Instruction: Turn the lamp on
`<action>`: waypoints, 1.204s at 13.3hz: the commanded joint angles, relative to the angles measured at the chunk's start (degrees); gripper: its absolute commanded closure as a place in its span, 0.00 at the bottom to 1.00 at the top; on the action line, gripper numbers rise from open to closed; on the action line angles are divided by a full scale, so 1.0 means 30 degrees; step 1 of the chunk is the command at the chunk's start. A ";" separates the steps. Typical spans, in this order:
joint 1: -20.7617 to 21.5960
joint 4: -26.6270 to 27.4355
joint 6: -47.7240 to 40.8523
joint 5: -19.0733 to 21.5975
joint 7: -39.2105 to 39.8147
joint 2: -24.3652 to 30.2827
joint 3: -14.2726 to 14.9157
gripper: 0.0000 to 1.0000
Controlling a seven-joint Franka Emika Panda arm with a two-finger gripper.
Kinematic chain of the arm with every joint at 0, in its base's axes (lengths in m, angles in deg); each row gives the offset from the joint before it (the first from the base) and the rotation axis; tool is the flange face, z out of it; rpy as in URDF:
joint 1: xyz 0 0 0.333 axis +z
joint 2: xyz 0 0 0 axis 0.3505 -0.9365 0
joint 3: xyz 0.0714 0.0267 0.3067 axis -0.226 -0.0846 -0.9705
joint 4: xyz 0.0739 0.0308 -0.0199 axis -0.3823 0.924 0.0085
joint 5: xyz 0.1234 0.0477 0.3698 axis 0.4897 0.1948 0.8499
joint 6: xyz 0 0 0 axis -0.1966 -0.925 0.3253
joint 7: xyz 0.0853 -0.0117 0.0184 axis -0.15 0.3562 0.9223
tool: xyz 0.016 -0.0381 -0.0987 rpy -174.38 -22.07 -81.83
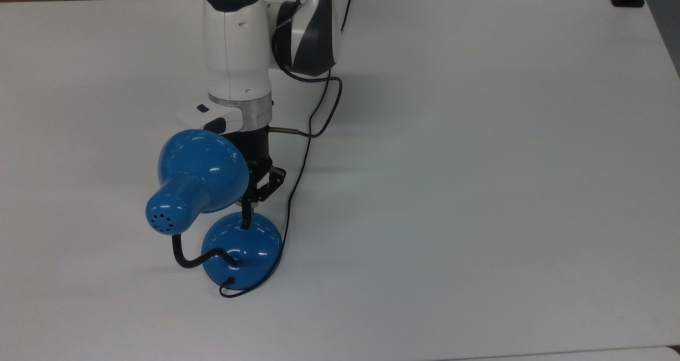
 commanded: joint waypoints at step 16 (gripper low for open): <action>-0.0564 -0.0356 0.0735 0.0901 -0.0150 -0.1144 -0.0486 1.00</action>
